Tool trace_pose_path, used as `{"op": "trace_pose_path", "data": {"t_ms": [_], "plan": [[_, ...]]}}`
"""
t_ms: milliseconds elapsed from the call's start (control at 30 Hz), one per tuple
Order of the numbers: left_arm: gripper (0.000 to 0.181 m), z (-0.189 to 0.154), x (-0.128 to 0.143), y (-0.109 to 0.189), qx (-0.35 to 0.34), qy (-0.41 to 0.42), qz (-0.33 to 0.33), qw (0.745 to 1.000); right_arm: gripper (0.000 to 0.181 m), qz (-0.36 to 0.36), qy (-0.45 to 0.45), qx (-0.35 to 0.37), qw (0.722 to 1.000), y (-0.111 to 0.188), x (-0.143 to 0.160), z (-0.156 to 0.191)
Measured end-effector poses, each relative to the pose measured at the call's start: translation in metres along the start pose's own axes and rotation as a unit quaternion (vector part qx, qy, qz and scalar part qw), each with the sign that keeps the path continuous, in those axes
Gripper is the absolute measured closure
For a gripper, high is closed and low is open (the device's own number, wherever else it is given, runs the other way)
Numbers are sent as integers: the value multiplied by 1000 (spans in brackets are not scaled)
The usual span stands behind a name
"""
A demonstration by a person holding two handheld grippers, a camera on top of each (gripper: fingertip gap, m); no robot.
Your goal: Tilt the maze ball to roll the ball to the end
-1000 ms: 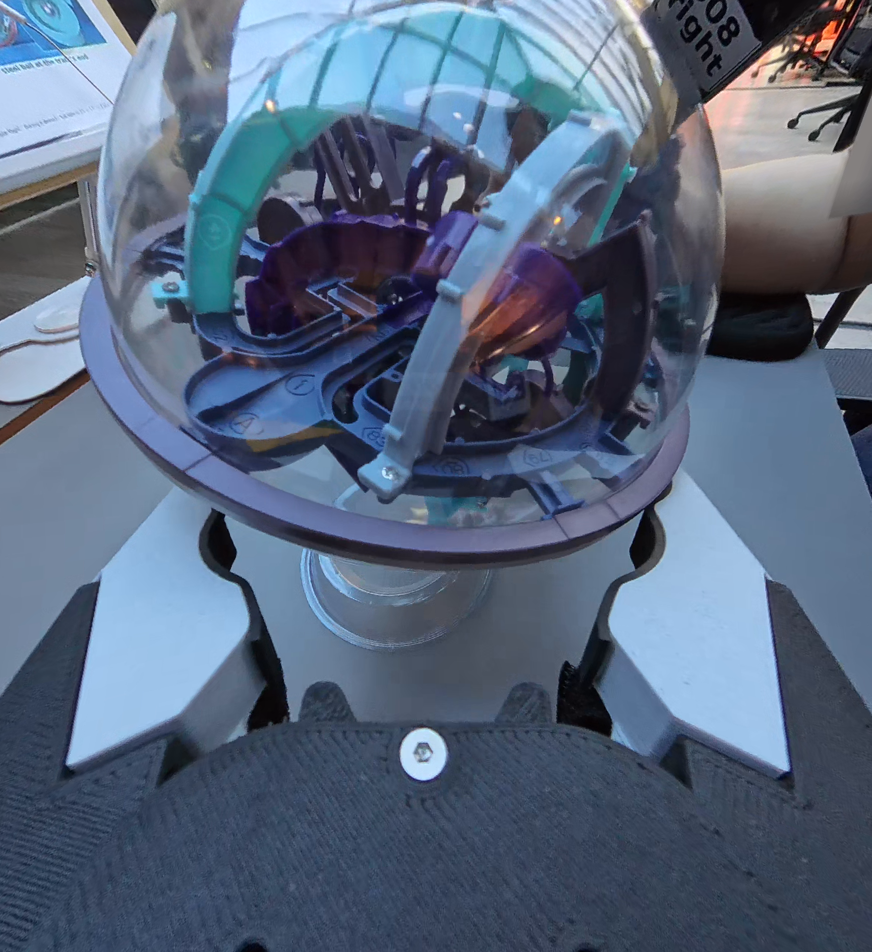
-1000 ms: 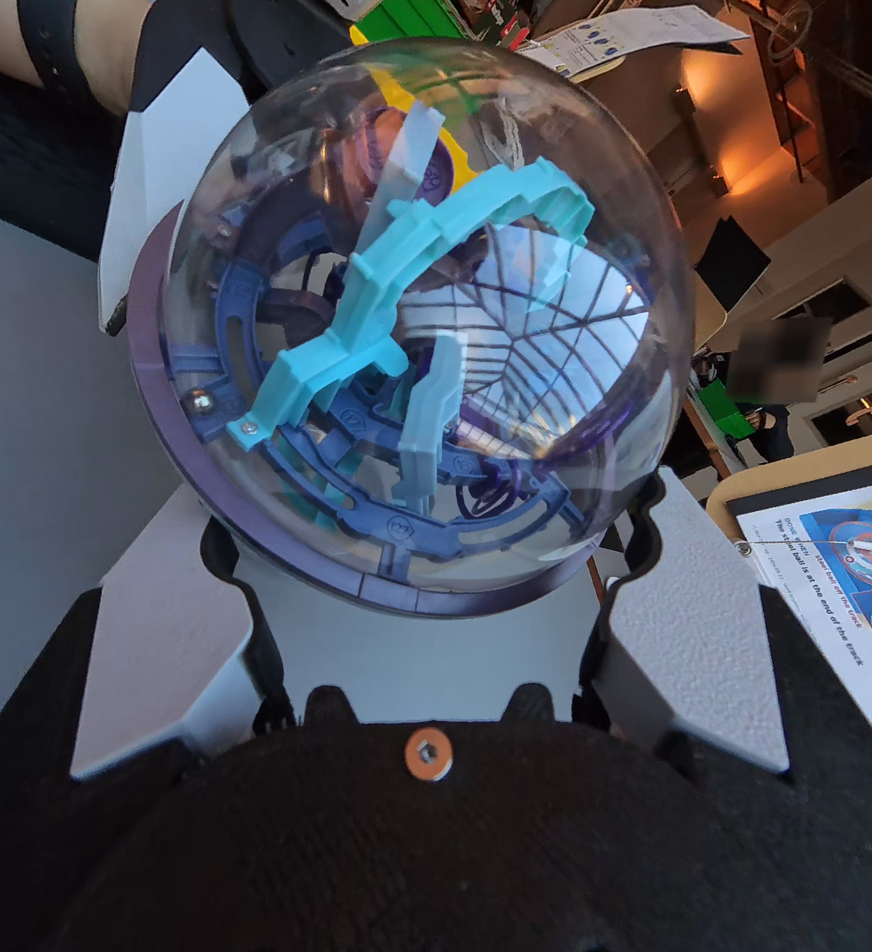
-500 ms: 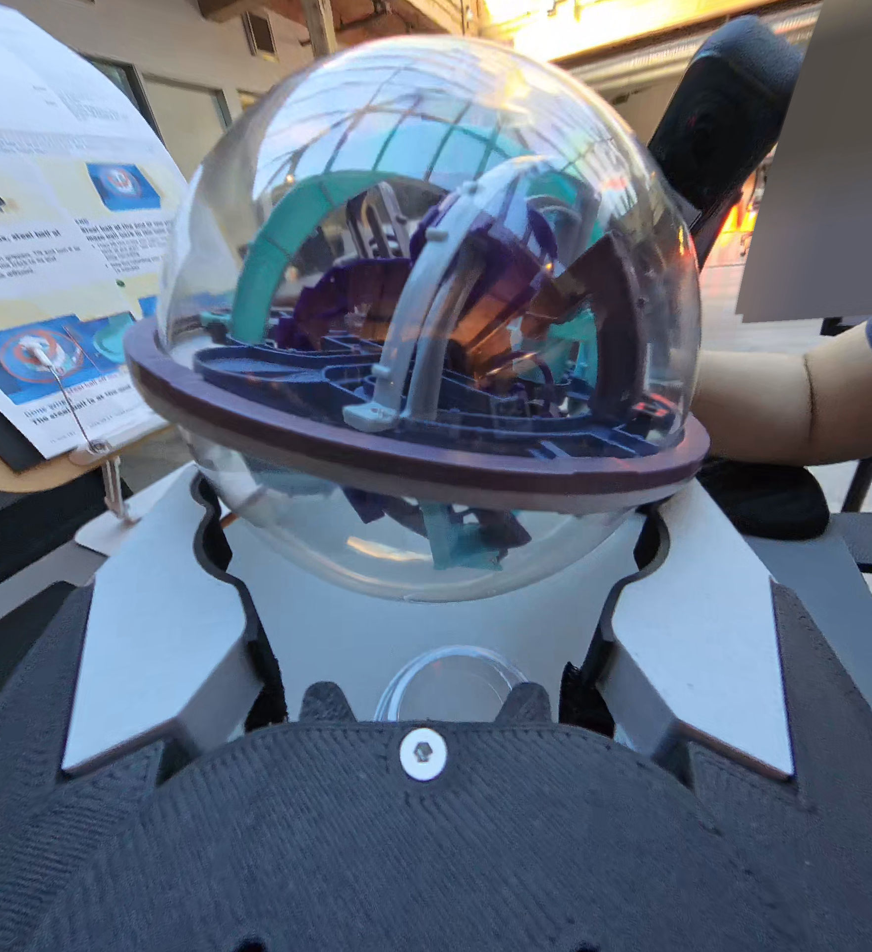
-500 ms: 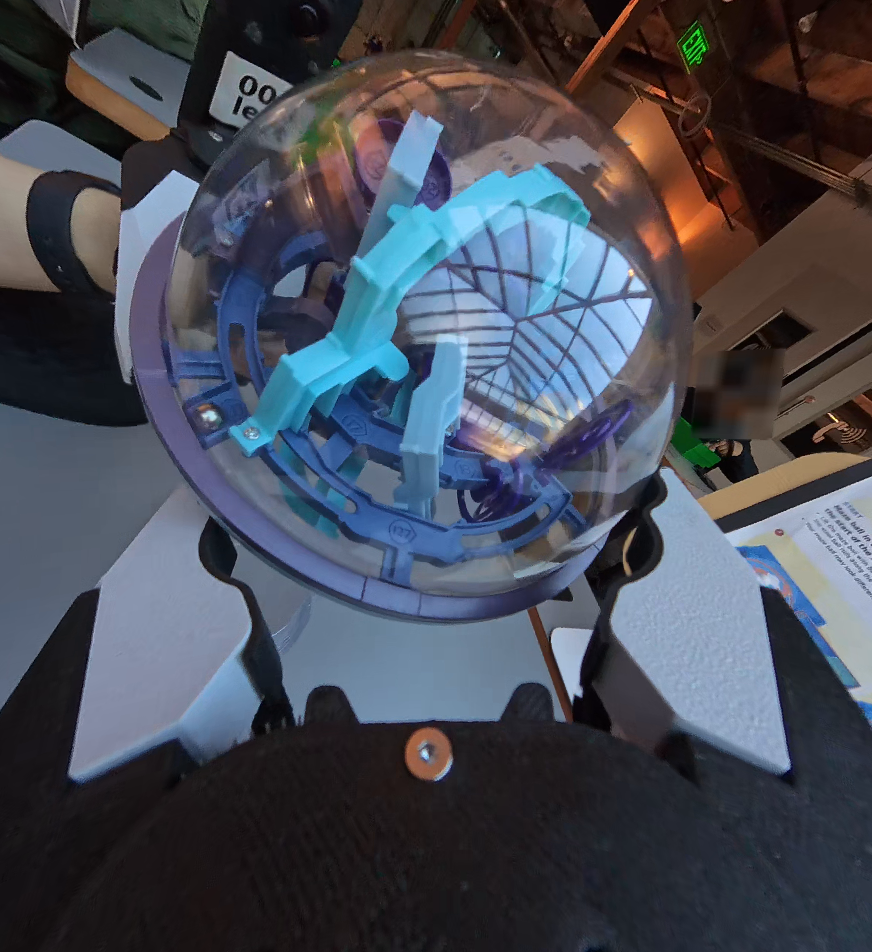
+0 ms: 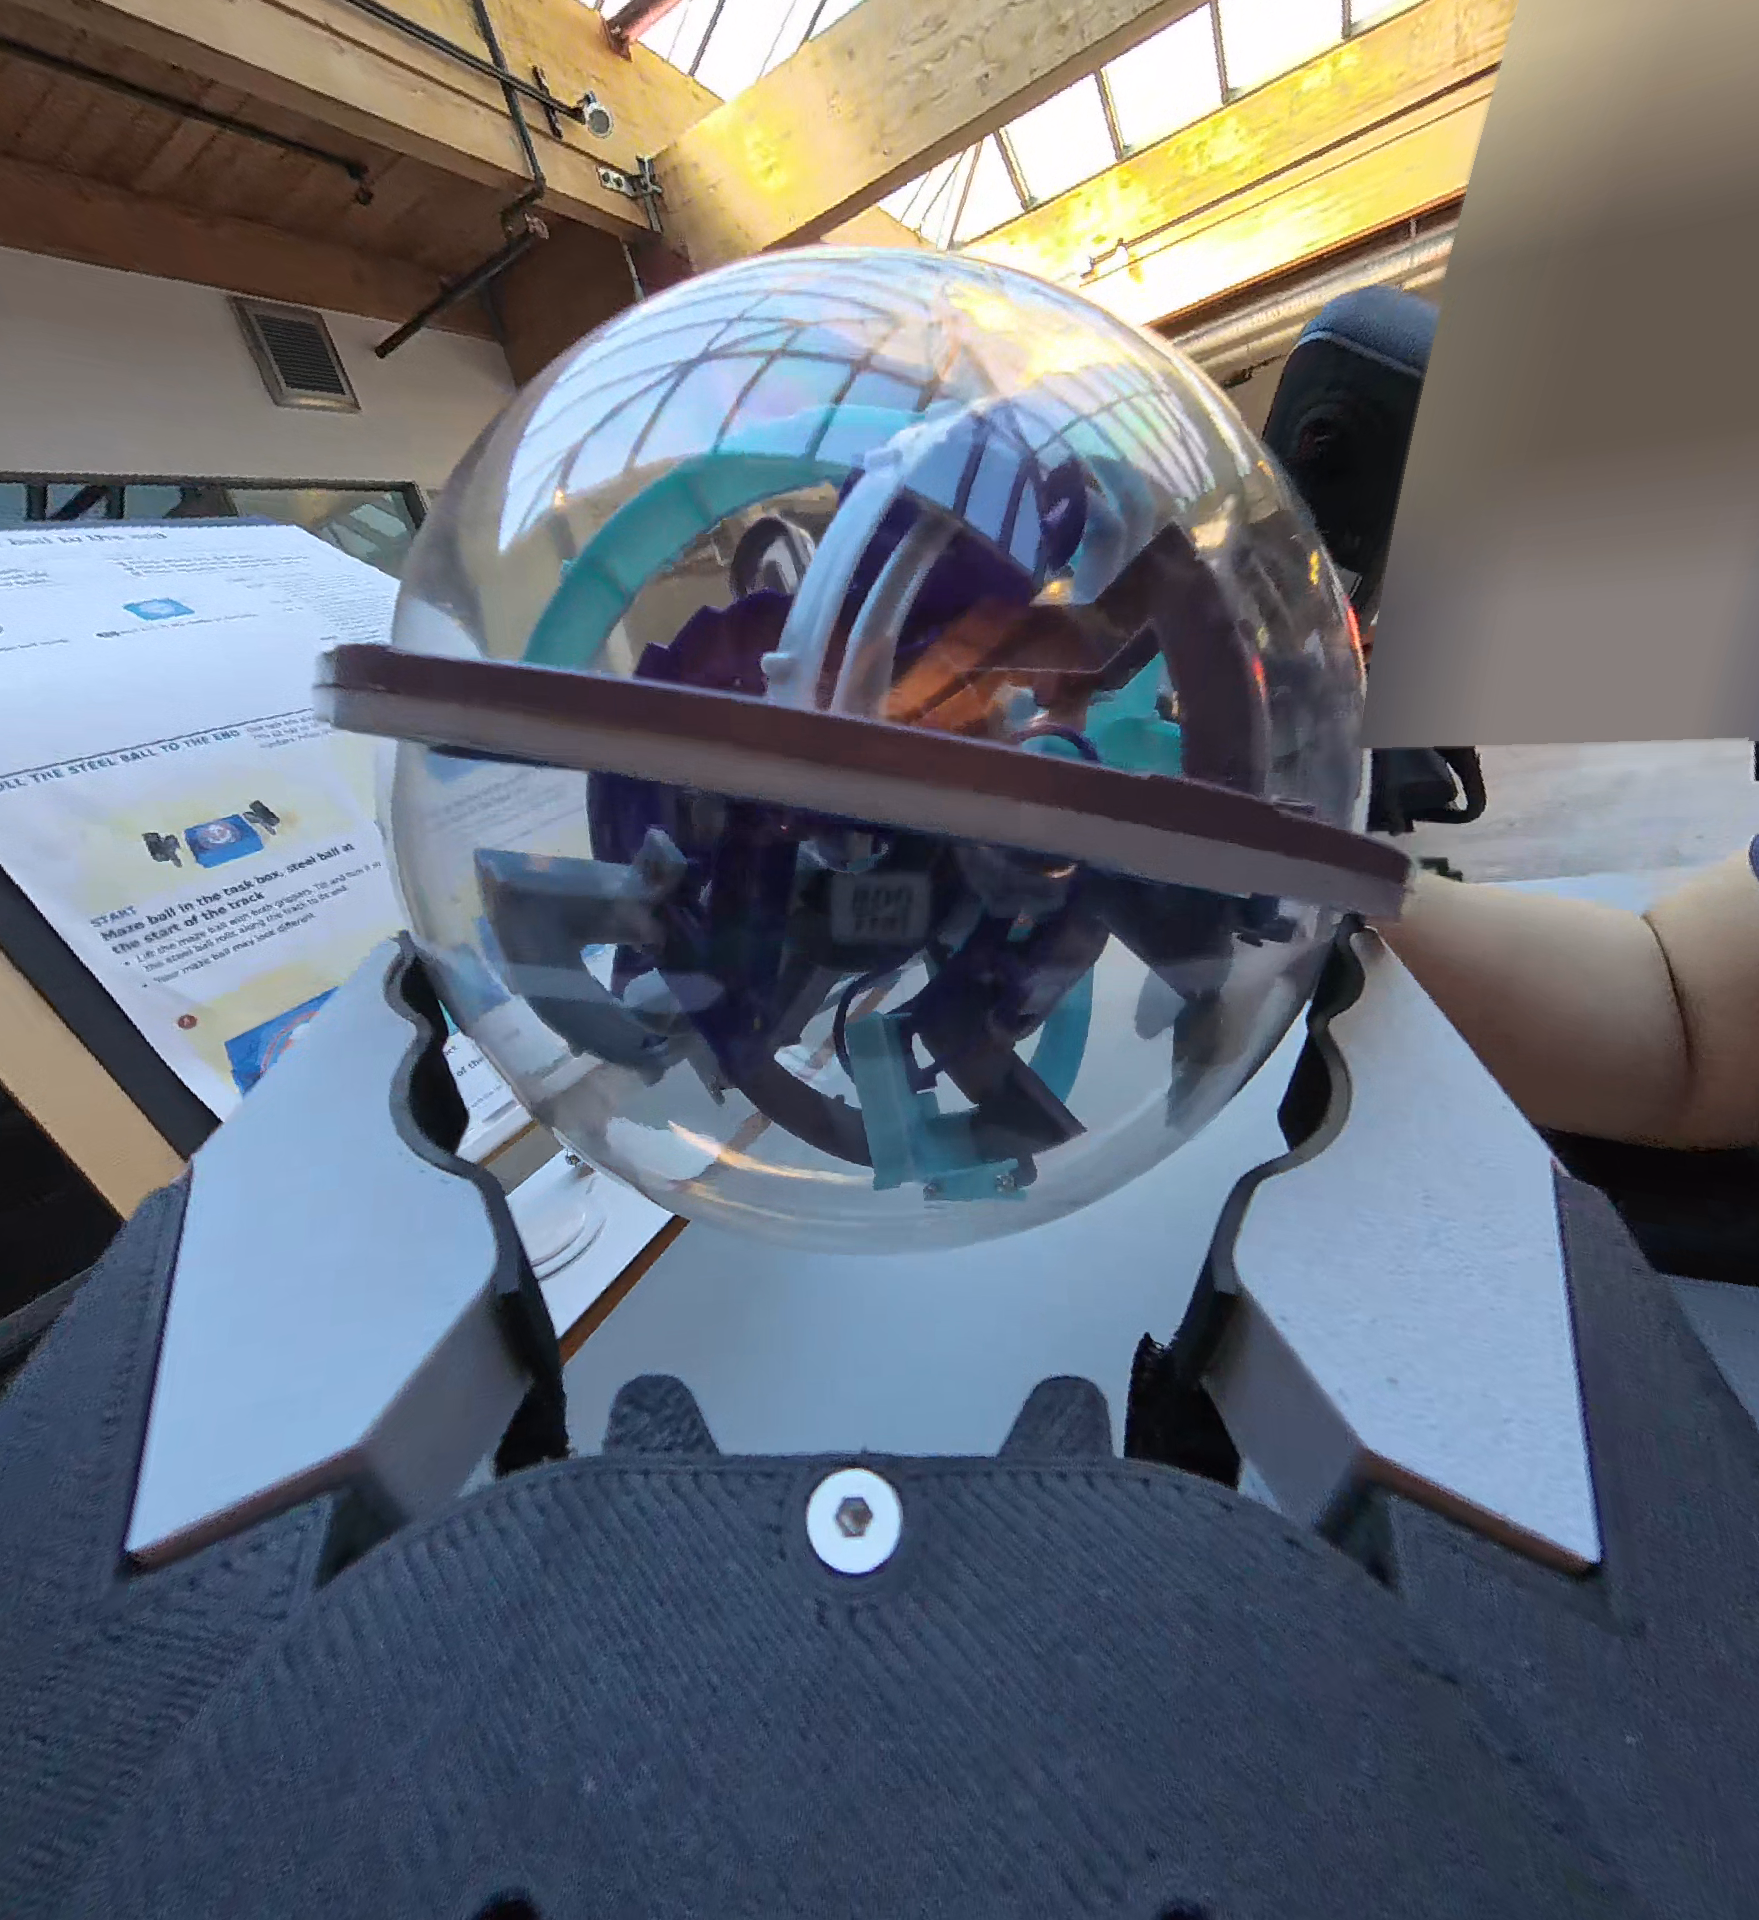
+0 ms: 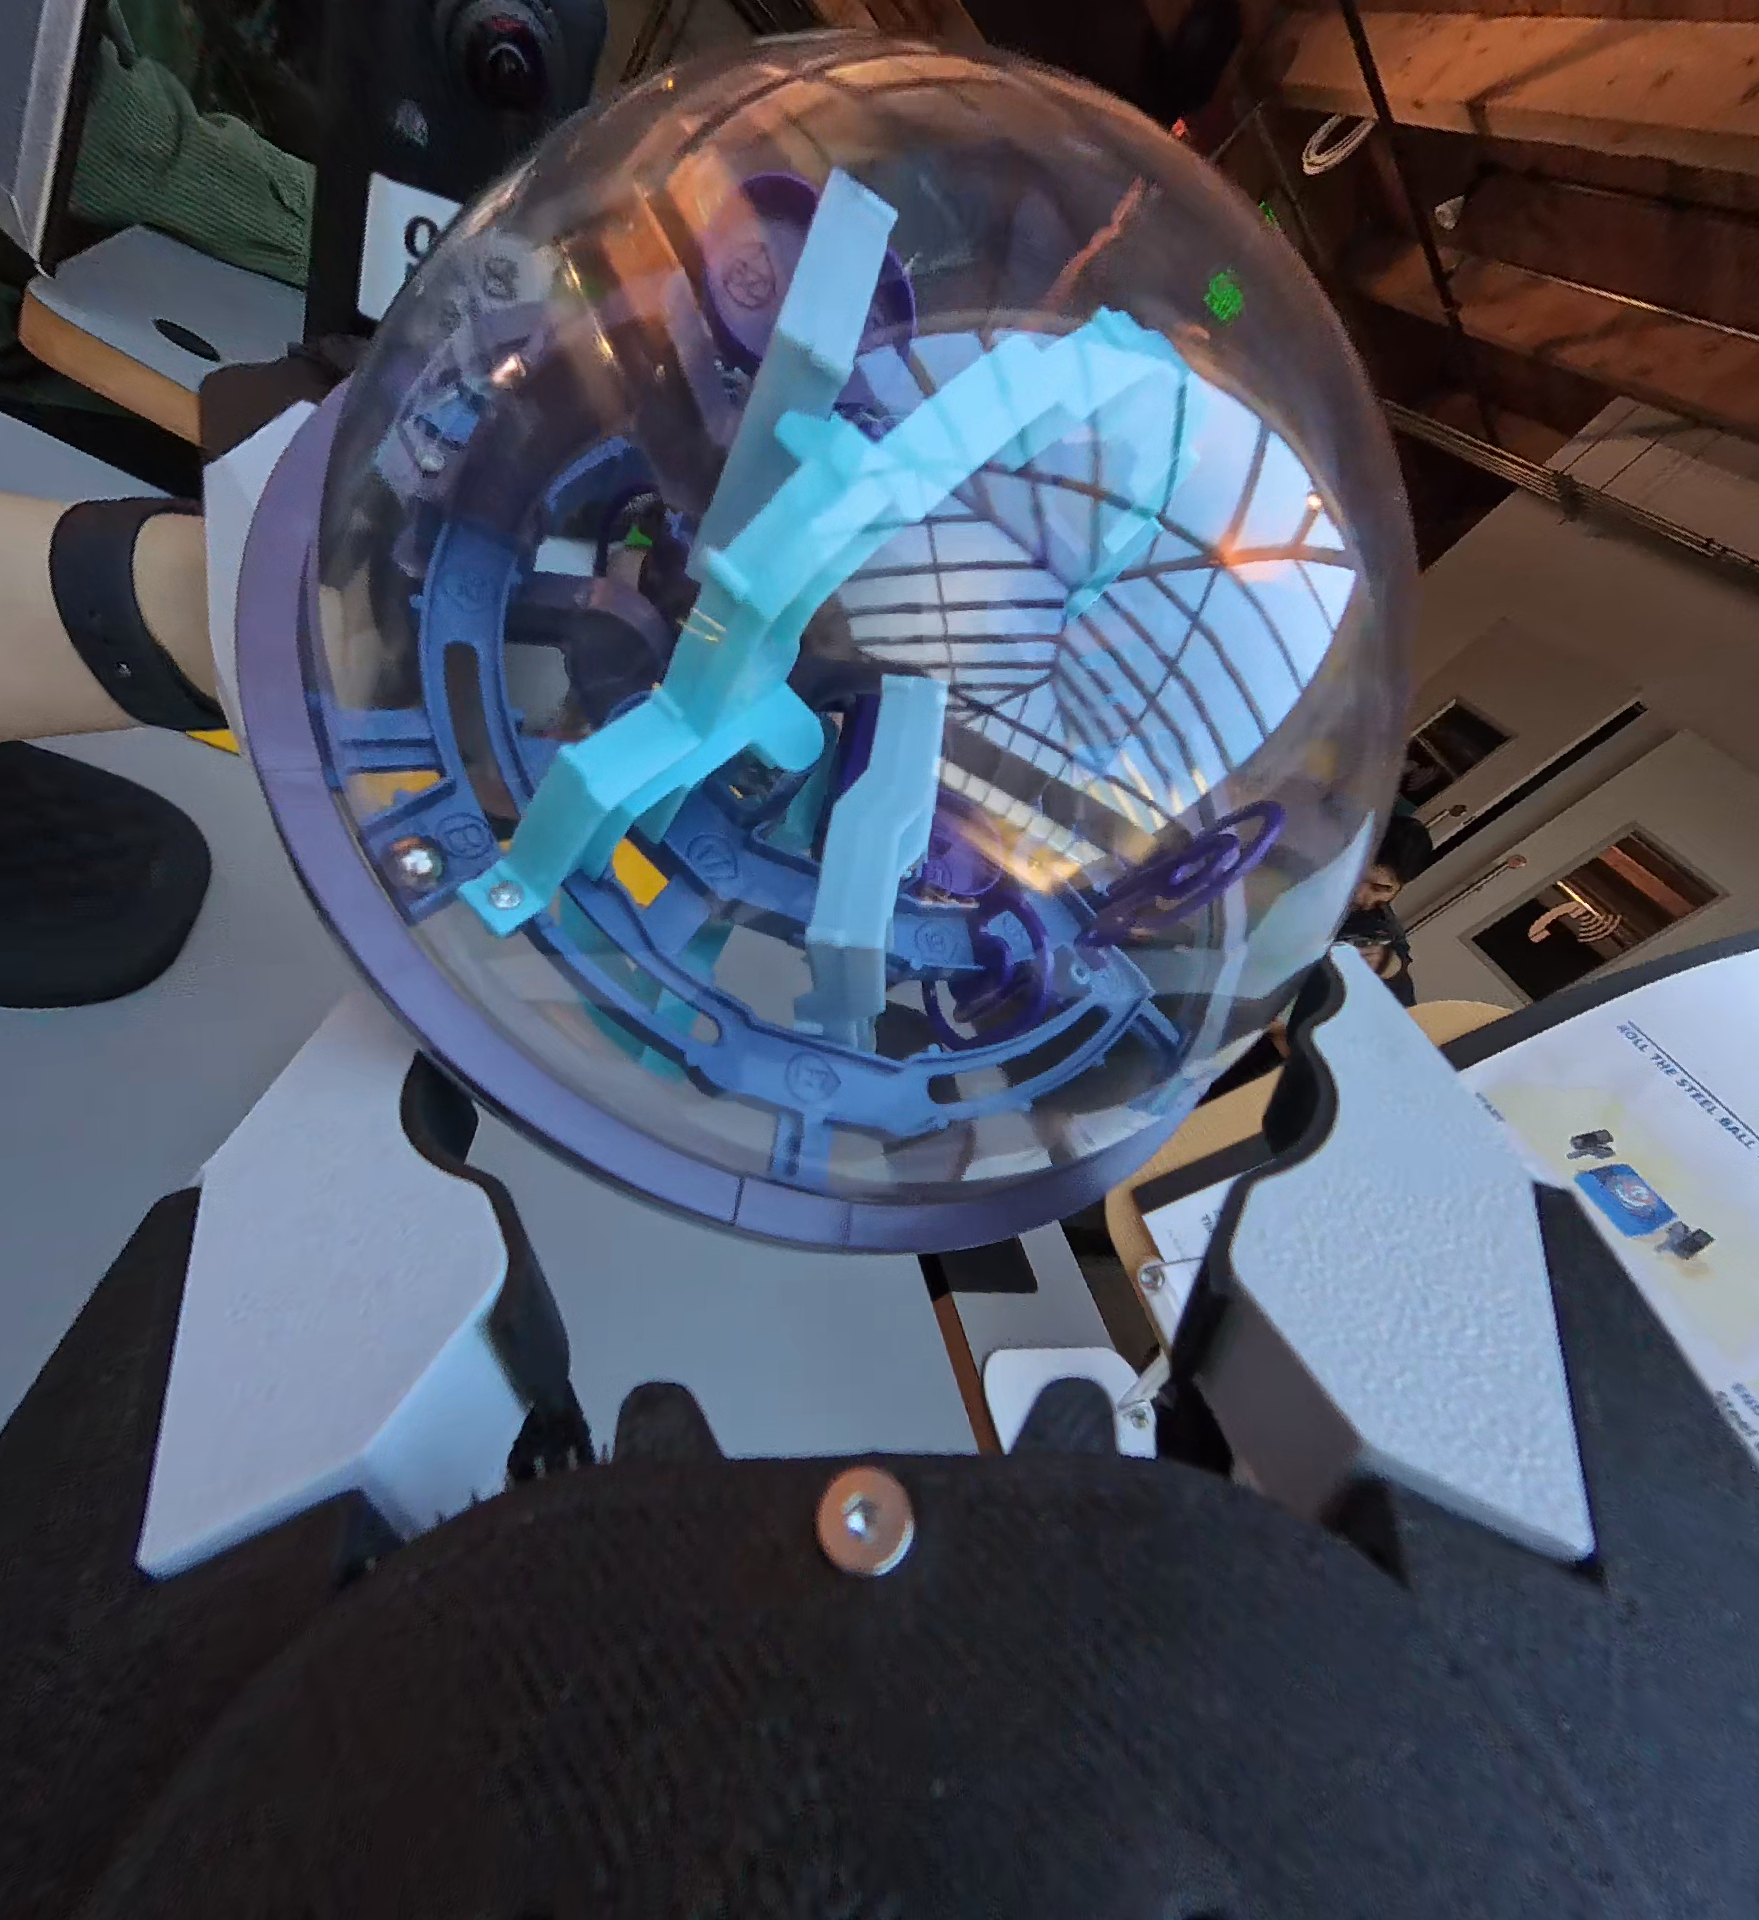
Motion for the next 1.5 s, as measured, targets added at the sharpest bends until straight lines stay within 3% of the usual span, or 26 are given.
{"op": "trace_pose_path", "data": {"t_ms": [233,400,667,1033,1500], "plan": [[22,13,-1,-22,25,21,65,997,26,20,-38,22,999,8,12,-17],[22,13,20,-28,26,76,49,996,26,30,-69,4,997,11,29,-15],[22,27,66,-17,10,131,101,986,25,89,-128,-24,988,-12,75,0],[22,40,102,-9,16,199,142,970,25,97,-201,-36,974,-28,111,13],[22,52,119,2,32,253,129,958,28,63,-282,-83,954,-33,125,24]]}}
Point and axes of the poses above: each gripper's, where its closed fingertips meet, y back along the fingers, x out of its underside, z = x × y across the jaws, the point moved 5 cm from there along y, back along the fingers, and after that the axes turned 1 degree about -z, right-handed, at the moved point
